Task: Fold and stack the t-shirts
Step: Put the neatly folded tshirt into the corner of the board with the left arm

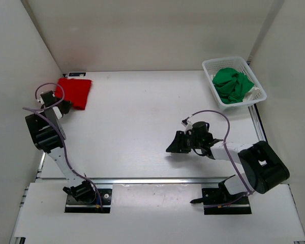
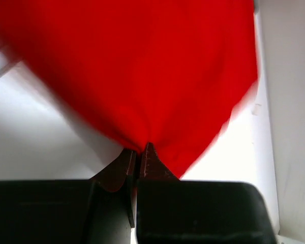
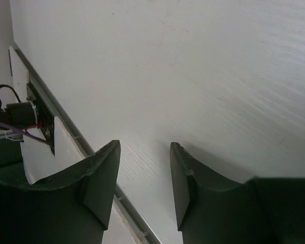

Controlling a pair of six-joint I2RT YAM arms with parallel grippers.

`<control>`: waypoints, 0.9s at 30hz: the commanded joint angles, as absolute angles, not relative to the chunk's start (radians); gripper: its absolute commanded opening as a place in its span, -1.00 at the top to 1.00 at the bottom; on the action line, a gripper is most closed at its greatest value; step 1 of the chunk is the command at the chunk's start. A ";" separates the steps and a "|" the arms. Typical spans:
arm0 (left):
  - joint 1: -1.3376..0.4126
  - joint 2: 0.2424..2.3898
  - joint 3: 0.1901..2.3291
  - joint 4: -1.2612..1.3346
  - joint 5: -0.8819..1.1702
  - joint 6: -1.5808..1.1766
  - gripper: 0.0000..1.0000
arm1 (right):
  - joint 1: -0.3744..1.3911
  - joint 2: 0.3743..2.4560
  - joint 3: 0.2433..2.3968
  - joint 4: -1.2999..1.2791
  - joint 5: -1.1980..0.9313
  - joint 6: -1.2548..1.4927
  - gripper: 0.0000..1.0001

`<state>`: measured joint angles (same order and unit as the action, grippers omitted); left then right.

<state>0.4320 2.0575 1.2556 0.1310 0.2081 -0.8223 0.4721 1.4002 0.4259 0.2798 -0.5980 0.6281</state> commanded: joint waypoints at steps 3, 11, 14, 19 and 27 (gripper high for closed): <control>0.396 2.083 1.318 0.127 0.267 -0.847 1.00 | 0.495 1.422 0.477 0.356 -0.646 0.618 0.16; 0.399 2.212 1.537 0.038 0.235 -0.828 0.91 | 0.503 1.454 0.499 0.348 -0.650 0.623 0.17; 0.405 2.273 1.661 -0.026 0.239 -0.810 0.81 | 0.511 1.473 0.520 0.345 -0.647 0.618 0.18; 0.359 2.480 2.018 -0.329 0.284 -0.717 0.81 | 0.512 1.480 0.529 0.334 -0.637 0.621 0.19; 0.333 2.290 1.749 -0.166 0.282 -0.720 -0.28 | 0.520 1.428 0.535 0.299 -0.594 0.615 0.10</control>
<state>0.3470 2.4203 1.8587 -0.1963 0.2749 -0.7319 0.5171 1.4754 0.5064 0.2935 -0.6186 0.6281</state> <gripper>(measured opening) 0.509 0.448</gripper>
